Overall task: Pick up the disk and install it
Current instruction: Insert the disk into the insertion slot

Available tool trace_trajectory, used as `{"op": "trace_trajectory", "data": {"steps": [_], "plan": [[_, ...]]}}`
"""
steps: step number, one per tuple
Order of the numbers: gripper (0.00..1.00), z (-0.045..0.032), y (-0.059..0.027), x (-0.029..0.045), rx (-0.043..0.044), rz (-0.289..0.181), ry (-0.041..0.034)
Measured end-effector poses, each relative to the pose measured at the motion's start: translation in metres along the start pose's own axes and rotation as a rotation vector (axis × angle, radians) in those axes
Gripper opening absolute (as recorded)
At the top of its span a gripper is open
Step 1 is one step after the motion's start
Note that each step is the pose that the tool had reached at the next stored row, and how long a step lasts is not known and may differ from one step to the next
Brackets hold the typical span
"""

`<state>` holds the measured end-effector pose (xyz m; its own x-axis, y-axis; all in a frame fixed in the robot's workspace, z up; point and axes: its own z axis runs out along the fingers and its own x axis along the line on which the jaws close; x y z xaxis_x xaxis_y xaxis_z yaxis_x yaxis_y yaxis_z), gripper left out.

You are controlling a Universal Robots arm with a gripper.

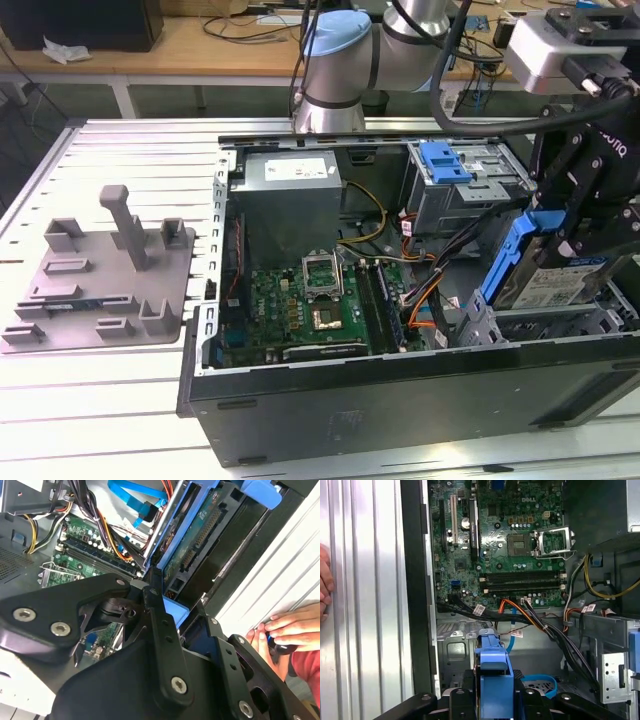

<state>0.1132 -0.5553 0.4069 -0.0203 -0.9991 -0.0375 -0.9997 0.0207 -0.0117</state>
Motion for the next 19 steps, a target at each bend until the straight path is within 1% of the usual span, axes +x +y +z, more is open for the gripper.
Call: {"op": "trace_trajectory", "data": {"steps": [15,16,17,19], "plan": [[0.37,0.0031,0.0,0.0002,-0.0001,0.0,0.0],[0.38,0.0031,0.0,0.0002,0.0001,0.0,0.0],[0.45,0.0031,0.0,0.0001,0.0,0.0,0.0],[0.45,0.0032,0.0,0.0001,0.0,0.0,-0.0001]]}}
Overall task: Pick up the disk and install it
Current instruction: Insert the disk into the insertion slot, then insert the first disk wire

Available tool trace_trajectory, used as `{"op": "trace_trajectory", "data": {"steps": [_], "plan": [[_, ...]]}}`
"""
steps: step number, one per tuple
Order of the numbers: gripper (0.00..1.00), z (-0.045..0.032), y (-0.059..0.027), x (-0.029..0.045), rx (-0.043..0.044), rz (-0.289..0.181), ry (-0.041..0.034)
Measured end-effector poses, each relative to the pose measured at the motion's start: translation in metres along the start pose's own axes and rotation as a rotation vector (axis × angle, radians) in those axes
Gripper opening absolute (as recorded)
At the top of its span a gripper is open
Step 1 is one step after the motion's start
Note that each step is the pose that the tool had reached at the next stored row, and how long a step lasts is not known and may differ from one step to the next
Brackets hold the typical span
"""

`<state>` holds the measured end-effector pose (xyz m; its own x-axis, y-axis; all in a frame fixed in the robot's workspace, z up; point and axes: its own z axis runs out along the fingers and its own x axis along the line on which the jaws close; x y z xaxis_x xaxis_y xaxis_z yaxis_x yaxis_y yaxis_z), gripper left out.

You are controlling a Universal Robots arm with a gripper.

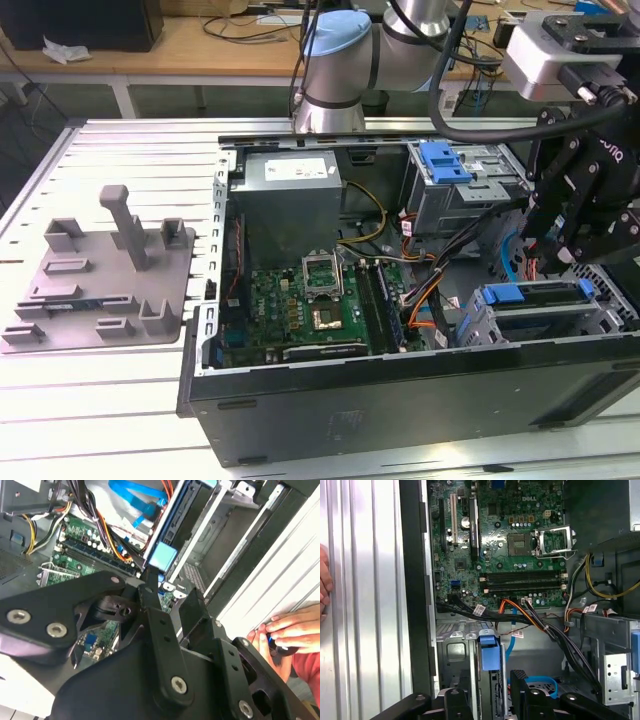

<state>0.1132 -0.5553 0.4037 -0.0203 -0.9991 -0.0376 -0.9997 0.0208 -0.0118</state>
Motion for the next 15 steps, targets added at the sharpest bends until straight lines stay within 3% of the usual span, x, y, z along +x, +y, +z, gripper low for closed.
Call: {"op": "trace_trajectory", "data": {"steps": [15], "plan": [[0.45,0.0,0.0,0.0,0.0013,0.0,0.0001]]}}
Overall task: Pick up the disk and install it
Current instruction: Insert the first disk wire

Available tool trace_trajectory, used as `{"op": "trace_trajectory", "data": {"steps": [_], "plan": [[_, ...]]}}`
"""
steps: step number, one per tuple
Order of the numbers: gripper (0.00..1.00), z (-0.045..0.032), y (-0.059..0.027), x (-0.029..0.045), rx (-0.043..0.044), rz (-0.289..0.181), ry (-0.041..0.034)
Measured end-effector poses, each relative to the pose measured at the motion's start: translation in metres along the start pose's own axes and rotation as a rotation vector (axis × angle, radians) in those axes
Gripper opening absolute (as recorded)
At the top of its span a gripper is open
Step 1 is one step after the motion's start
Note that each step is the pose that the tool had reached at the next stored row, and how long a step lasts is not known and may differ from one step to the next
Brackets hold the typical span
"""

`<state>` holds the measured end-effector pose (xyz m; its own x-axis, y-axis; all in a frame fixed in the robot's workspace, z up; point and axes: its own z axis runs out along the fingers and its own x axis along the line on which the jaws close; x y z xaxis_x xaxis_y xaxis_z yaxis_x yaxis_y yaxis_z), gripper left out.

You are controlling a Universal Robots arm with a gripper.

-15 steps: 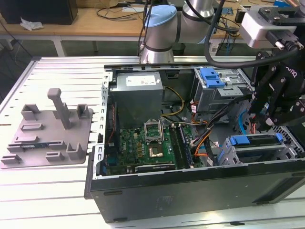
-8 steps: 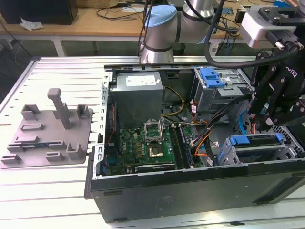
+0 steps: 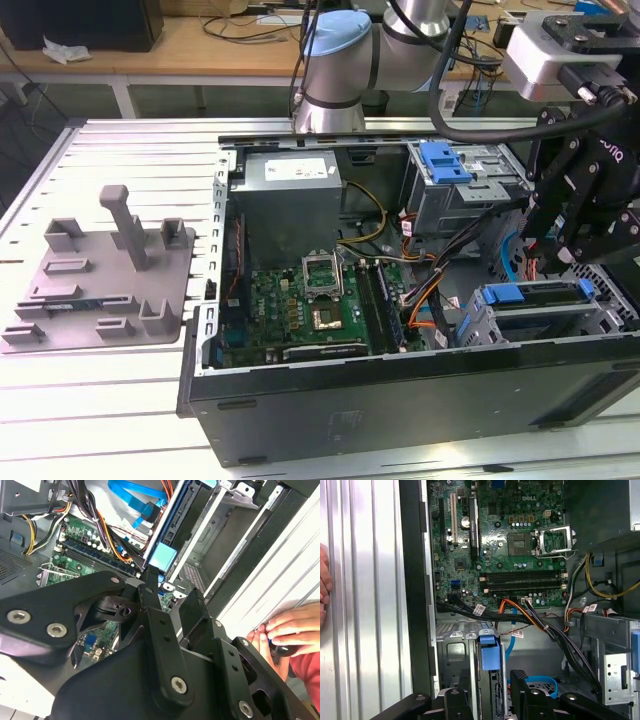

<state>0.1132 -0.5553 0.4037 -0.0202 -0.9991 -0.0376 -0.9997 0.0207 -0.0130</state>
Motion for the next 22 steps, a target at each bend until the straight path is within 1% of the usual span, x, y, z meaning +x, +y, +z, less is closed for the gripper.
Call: {"op": "trace_trajectory", "data": {"steps": [9,10,11,12,13,15,16,17,18,19,20,22], "plan": [[0.45,0.0,0.0,0.0,0.0003,0.0,0.0],[0.45,-0.0003,0.0,-0.0017,0.0008,0.0,0.0259],[0.45,-0.0007,0.0002,-0.0081,0.0017,-0.001,0.0754],[0.45,-0.001,0.0004,-0.0174,0.0024,-0.001,0.108],[0.45,-0.0009,0.0005,-0.0239,0.0027,-0.002,0.122],[0.45,-0.0003,0.0008,-0.0377,0.0032,-0.002,0.1452],[0.45,-0.0002,0.0009,-0.0441,0.0033,-0.002,0.1544],[0.45,0.0001,0.001,-0.0491,0.0035,-0.002,0.1609],[0.45,0.0005,0.0012,-0.0599,0.0037,-0.002,0.173],[0.45,0.0008,0.0014,-0.0682,0.0039,-0.002,0.1806],[0.45,0.0009,0.0015,-0.0737,0.004,-0.003,0.1854],[0.44,0.0014,0.0017,-0.0826,0.0041,-0.003,0.192]]}}
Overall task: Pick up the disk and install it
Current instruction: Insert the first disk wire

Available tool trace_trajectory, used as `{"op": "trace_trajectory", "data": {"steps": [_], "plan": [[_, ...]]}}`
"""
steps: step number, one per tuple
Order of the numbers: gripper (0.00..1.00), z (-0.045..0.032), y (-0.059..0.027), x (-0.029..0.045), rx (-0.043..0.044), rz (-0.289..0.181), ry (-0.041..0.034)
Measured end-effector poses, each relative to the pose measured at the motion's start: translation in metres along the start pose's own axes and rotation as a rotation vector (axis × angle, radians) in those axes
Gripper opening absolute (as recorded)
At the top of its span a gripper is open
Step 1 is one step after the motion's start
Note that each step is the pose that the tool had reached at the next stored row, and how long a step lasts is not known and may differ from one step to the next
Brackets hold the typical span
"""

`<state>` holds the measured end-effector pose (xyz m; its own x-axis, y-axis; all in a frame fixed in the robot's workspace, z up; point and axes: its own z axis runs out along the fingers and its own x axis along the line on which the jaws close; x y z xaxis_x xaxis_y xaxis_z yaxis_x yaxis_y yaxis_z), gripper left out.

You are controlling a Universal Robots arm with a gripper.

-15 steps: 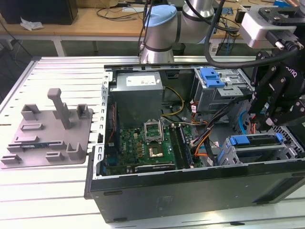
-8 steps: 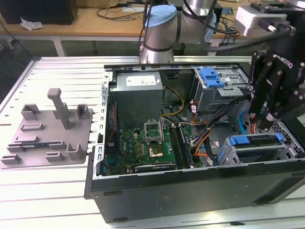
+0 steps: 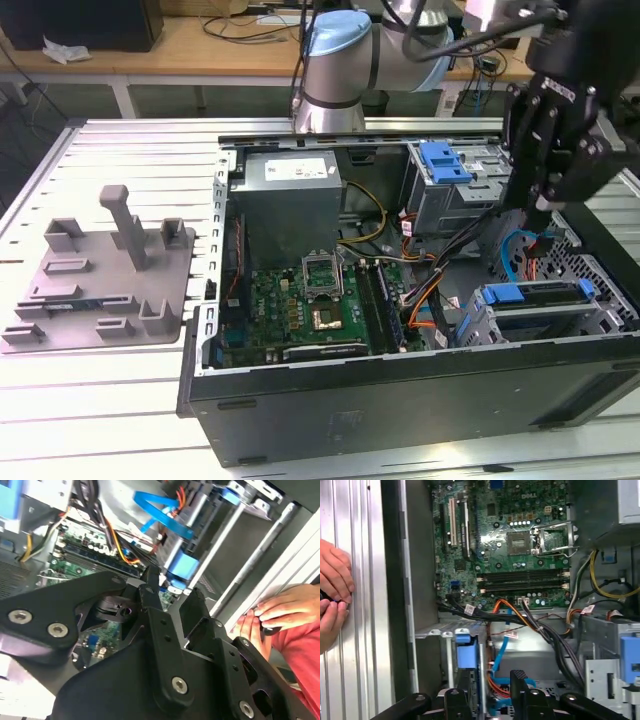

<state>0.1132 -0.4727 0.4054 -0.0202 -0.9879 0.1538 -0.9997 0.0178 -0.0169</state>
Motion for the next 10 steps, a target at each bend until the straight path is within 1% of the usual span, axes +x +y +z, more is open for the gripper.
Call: {"op": "trace_trajectory", "data": {"steps": [1,2,3,4,7,10], "plan": [[0.44,-0.0007,0.0001,-0.0044,0.0001,0.0,0.0035],[0.37,-0.0012,0.0001,-0.0081,0.0001,0.0,0.0057],[0.37,-0.0016,0.0,-0.0107,0.0002,0.0,0.0065],[0.29,-0.002,0.0,-0.0127,0.0002,0.0,0.0071],[0.29,-0.0022,-0.0025,-0.0144,0.0002,0.0,0.0071],[0.29,-0.0022,-0.012,-0.0148,-0.0002,0.001,0.0074]]}}
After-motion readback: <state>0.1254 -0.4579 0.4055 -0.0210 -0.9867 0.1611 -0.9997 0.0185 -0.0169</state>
